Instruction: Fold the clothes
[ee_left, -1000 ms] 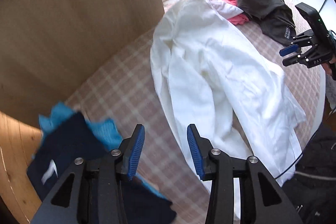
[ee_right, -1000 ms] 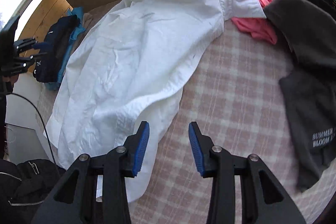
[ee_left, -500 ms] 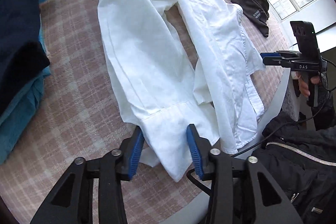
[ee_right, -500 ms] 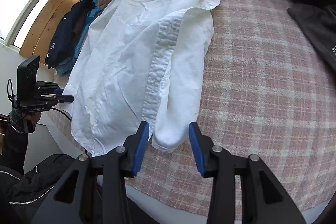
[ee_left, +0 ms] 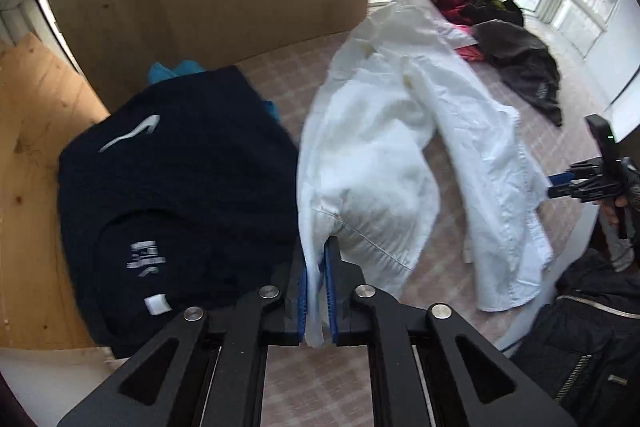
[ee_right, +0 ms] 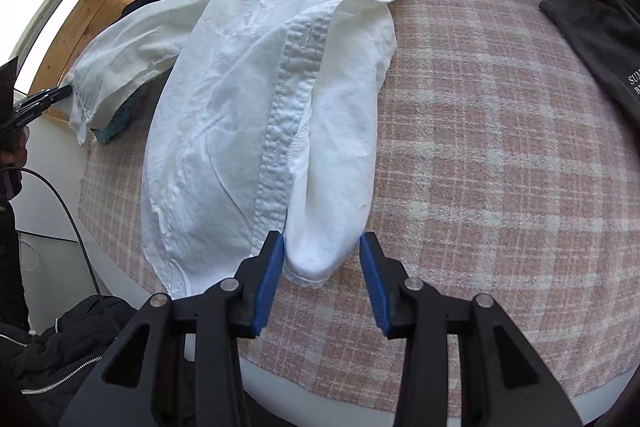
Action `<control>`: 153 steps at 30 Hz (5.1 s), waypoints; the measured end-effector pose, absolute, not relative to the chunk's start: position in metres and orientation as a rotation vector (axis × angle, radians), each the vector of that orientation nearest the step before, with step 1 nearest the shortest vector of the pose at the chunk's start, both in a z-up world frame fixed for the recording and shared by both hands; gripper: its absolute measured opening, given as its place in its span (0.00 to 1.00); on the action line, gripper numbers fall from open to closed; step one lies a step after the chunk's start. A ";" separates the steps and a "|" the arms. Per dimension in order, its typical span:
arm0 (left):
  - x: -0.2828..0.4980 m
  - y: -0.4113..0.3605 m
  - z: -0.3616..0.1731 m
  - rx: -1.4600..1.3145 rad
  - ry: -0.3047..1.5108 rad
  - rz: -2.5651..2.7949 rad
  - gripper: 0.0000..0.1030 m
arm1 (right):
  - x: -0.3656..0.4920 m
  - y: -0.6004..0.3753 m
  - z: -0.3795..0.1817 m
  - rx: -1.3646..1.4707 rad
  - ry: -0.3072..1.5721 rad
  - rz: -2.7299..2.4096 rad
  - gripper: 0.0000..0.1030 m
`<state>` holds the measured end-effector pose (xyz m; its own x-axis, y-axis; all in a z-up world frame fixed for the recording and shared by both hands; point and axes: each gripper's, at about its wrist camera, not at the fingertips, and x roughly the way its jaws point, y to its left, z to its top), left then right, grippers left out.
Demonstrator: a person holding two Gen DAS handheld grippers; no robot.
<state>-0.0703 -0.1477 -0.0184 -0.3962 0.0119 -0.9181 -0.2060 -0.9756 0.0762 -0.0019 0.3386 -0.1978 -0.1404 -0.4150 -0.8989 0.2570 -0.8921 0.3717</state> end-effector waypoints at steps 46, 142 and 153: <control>-0.053 -0.001 -0.045 -1.449 0.079 2.115 0.45 | -0.094 0.223 -0.133 1.447 -0.261 -1.882 0.05; -0.040 -0.007 -0.077 -1.504 0.147 2.072 0.17 | -0.013 0.147 -0.215 1.371 0.619 -2.000 0.51; -0.033 -0.002 -0.079 -1.469 0.172 2.083 0.18 | -0.045 0.155 -0.196 1.545 0.582 -1.852 0.03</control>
